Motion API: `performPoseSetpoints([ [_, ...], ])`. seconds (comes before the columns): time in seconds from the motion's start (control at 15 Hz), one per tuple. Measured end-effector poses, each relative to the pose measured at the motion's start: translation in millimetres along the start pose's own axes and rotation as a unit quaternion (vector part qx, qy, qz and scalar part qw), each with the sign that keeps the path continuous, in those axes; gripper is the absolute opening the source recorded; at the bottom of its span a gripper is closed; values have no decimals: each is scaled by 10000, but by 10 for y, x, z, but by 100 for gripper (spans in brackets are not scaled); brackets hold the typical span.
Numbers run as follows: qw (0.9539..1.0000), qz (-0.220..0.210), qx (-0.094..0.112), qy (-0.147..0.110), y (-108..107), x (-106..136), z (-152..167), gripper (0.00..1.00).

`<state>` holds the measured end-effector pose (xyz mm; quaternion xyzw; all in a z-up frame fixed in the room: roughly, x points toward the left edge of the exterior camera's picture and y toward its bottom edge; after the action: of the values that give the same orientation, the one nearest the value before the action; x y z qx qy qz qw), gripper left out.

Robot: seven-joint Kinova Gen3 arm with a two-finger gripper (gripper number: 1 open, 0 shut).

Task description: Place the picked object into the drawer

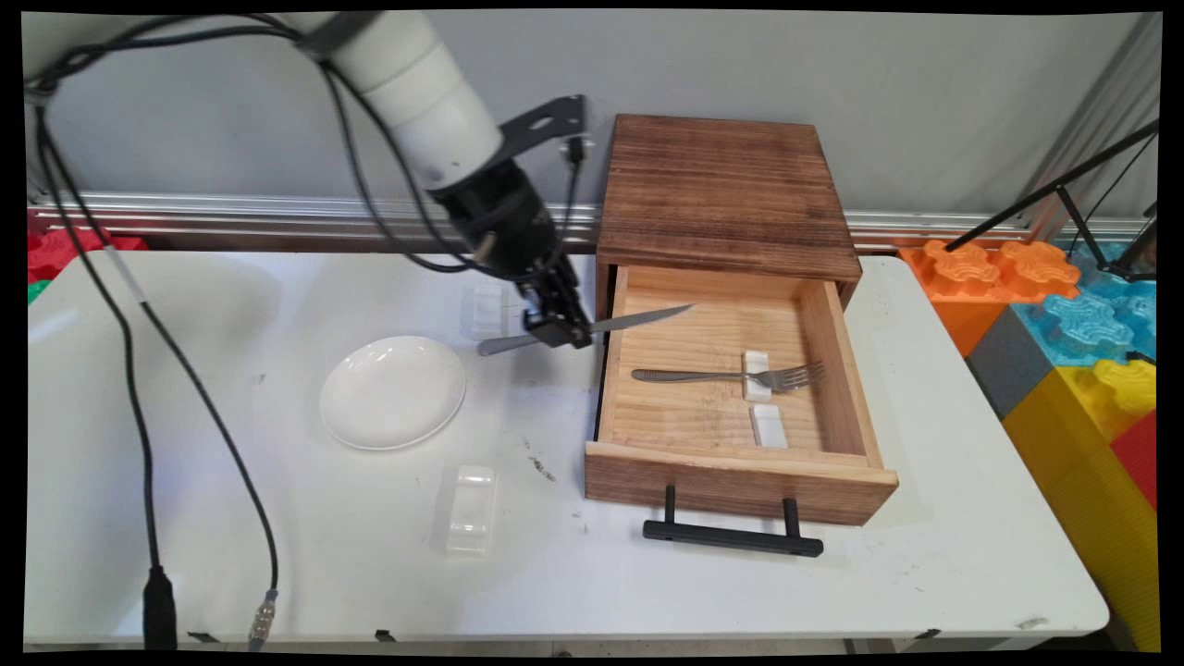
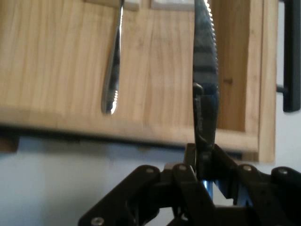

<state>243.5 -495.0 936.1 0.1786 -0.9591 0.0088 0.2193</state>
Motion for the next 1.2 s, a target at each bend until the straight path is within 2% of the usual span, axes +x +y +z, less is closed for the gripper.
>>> performPoseSetpoints([
  [0.53,9997,145,-98,192,-43,590,533,0],
  [1.2,9991,247,-139,306,-9,994,1064,0],
])
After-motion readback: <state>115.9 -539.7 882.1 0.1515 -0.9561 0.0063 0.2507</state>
